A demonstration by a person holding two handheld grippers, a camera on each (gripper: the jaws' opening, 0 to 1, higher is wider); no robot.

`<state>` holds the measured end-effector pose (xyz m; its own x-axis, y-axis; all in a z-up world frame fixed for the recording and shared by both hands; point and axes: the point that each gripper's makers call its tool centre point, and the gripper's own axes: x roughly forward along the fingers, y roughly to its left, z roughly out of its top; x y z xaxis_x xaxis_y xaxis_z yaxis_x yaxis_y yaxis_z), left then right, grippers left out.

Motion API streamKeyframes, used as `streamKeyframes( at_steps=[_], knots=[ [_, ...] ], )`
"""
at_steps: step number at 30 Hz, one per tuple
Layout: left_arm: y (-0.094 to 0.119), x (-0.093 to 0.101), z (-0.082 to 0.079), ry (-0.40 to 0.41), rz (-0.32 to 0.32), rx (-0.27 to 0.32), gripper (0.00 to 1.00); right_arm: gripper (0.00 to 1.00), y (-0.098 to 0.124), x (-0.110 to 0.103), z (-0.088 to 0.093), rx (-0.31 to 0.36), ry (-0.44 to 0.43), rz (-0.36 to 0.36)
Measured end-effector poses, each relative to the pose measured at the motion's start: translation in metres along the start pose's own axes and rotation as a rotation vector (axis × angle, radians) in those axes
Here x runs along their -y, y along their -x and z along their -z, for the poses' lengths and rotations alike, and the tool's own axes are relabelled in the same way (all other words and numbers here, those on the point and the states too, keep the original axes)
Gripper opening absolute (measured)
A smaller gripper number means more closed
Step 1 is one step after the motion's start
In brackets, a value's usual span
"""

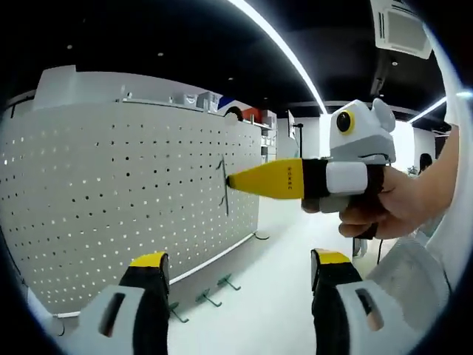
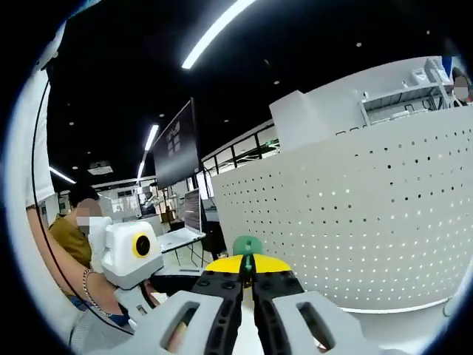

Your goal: Insert the hook assembly into the mounting plate slot until the hook locks in place.

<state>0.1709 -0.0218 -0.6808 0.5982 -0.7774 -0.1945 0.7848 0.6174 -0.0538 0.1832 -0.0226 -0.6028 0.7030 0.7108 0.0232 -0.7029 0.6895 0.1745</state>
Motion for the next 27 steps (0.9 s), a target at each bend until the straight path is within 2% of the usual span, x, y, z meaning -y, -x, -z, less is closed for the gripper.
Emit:
streamKeyframes(
  at_steps=[5,16,27],
  knots=[
    [0.005,-0.003,0.018,0.030,-0.007,-0.030,0.77,0.00,0.000,0.006,-0.013,0.003,0.031,0.025],
    [0.020,-0.006,0.044,0.046,-0.033,-0.091,0.76,0.00,-0.002,0.030,-0.030,0.004,0.073,0.126],
    [0.030,-0.008,0.053,0.063,-0.066,-0.096,0.76,0.00,-0.018,0.048,-0.045,0.020,0.098,0.195]
  ],
)
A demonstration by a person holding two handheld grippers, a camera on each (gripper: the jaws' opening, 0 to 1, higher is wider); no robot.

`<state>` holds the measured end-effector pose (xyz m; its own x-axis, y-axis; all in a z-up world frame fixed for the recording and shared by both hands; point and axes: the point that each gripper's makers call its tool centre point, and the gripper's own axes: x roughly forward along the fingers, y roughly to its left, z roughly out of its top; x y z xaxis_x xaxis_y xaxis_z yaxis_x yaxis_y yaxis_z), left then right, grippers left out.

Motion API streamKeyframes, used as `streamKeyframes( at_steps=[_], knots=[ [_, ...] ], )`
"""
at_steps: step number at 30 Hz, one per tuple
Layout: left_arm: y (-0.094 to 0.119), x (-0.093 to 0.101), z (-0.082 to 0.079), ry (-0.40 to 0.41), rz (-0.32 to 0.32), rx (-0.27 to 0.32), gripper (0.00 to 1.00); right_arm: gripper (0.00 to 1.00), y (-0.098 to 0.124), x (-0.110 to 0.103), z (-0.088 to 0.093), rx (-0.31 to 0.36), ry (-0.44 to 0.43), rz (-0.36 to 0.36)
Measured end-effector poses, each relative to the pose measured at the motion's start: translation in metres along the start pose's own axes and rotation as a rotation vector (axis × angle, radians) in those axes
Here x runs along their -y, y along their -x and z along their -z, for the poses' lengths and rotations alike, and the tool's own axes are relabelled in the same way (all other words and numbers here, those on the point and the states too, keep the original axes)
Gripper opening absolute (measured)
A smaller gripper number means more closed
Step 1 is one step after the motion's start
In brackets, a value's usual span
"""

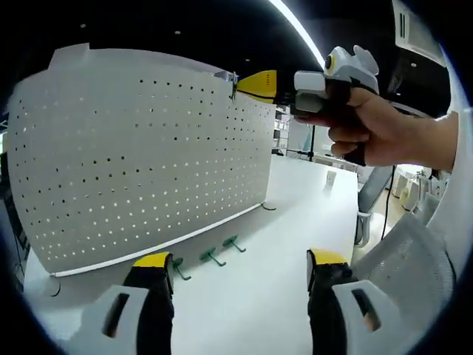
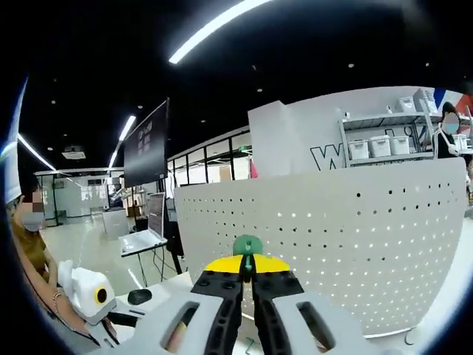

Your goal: Insert the hook assembly into the mounting plate slot until the hook locks in place.

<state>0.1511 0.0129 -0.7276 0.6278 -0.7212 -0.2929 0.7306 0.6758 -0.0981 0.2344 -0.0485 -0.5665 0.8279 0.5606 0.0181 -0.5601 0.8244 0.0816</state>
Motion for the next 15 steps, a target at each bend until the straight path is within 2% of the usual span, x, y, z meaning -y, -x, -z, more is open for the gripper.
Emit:
streamKeyframes(
  at_steps=[15],
  knots=[
    [0.007,-0.009,0.005,0.022,-0.038,0.015,0.76,0.00,-0.036,0.021,-0.021,0.022,0.049,0.102]
  ],
)
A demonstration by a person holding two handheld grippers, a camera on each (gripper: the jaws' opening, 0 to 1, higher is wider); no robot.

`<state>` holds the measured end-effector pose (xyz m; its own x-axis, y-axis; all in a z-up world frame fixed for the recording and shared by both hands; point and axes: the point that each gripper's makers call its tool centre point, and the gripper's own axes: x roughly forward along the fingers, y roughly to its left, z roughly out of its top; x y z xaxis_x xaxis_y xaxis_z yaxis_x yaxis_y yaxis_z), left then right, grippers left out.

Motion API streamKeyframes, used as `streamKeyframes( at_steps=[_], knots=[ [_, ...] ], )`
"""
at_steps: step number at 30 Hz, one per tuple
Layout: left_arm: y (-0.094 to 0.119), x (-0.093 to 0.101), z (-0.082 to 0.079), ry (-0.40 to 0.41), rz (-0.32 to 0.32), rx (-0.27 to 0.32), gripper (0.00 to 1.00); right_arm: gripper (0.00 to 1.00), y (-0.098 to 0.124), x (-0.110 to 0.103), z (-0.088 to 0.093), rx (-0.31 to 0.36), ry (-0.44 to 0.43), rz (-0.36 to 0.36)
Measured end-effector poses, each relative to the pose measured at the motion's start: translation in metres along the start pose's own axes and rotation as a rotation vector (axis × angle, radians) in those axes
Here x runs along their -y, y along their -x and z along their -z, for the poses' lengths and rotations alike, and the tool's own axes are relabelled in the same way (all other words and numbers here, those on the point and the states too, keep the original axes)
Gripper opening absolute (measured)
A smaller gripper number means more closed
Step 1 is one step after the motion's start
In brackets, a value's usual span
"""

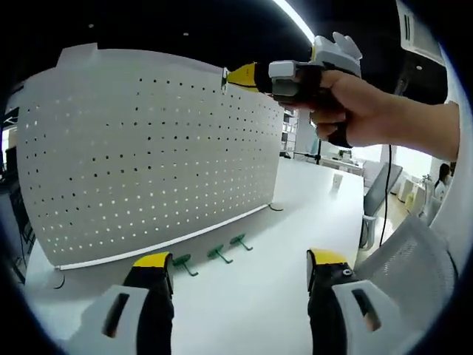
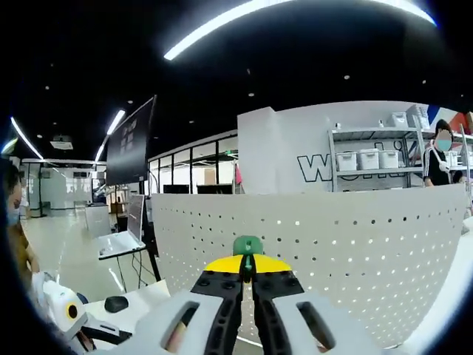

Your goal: Insert the hook assembly into the mounting plate slot until the hook locks in place.

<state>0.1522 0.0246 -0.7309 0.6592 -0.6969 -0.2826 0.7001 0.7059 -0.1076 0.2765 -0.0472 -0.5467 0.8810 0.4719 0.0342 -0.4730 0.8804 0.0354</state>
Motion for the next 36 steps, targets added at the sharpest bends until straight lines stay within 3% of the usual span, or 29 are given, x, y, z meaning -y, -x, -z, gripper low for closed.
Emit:
streamKeyframes(
  at_steps=[5,16,18,24,36],
  knots=[
    [0.000,0.000,0.002,0.001,0.001,0.005,0.76,0.01,-0.009,0.006,-0.004,0.006,0.038,0.044],
    [-0.002,-0.001,0.006,0.014,-0.005,0.014,0.75,0.01,-0.031,0.015,-0.005,0.039,0.004,0.115],
    [-0.002,0.000,0.006,0.019,-0.003,0.014,0.75,0.01,-0.036,0.017,-0.002,0.029,0.044,0.128],
    [-0.002,0.000,0.010,-0.003,-0.001,0.003,0.75,0.01,-0.048,0.015,-0.003,0.050,0.035,0.141],
    [0.000,-0.007,0.014,0.020,-0.022,0.003,0.74,0.01,-0.069,0.014,0.002,0.053,0.111,0.155]
  ],
)
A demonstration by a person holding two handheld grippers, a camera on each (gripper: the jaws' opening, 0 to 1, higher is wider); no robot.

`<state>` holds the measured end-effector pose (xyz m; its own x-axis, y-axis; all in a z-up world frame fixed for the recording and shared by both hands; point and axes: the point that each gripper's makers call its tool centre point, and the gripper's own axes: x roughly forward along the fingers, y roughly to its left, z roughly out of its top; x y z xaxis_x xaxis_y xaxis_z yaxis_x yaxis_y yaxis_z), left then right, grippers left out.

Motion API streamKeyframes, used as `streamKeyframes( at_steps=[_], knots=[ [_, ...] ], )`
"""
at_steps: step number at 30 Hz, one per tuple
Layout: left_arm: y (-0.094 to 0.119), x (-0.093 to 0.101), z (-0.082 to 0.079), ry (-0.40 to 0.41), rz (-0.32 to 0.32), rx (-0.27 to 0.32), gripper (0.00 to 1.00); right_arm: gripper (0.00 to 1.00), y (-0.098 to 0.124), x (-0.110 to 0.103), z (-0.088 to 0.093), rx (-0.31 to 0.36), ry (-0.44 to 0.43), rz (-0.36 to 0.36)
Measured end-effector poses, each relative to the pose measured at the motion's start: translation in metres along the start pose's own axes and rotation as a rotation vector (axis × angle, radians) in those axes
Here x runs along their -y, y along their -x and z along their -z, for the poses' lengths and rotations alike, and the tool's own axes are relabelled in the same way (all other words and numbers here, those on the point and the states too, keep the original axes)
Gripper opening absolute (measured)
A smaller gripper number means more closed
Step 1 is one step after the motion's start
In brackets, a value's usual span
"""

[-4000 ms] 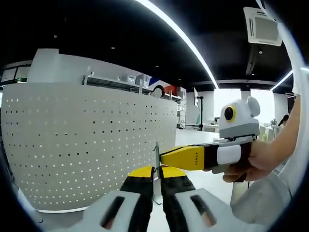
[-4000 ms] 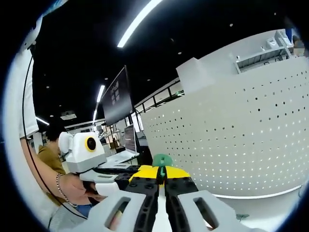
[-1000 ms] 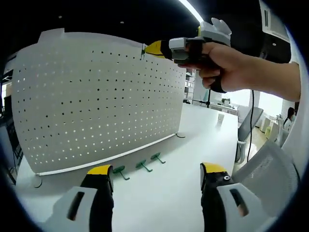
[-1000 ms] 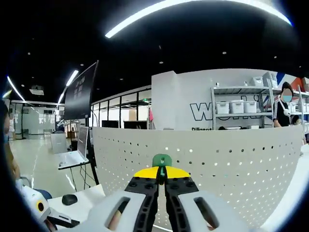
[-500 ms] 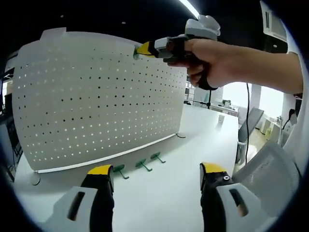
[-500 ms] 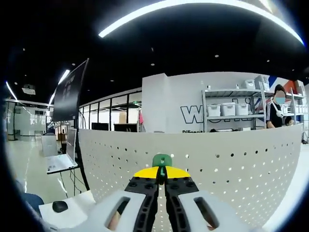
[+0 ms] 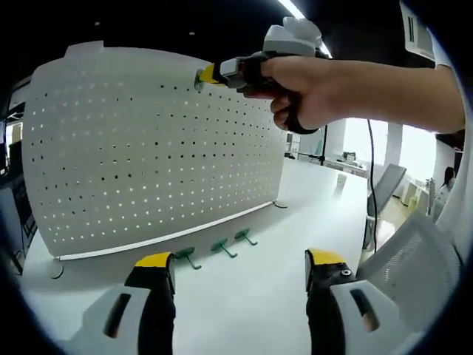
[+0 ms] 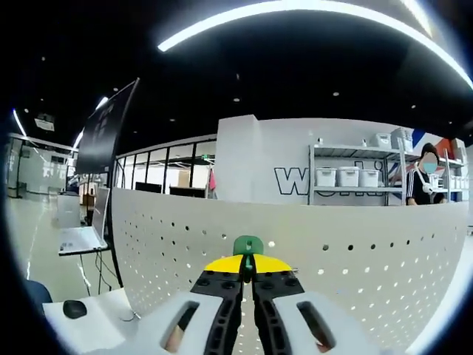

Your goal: Insert the hook assembly into the mounting plate slot until the hook locks in place.

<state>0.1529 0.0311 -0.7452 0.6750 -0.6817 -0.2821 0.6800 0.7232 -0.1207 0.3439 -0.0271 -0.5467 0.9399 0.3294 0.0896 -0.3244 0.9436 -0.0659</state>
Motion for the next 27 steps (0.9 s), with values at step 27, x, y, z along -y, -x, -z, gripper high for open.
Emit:
streamKeyframes(
  at_steps=[27],
  knots=[
    [0.002,-0.006,0.000,0.050,-0.007,0.014,0.72,0.01,-0.018,0.000,0.004,-0.010,0.002,0.022]
  ],
)
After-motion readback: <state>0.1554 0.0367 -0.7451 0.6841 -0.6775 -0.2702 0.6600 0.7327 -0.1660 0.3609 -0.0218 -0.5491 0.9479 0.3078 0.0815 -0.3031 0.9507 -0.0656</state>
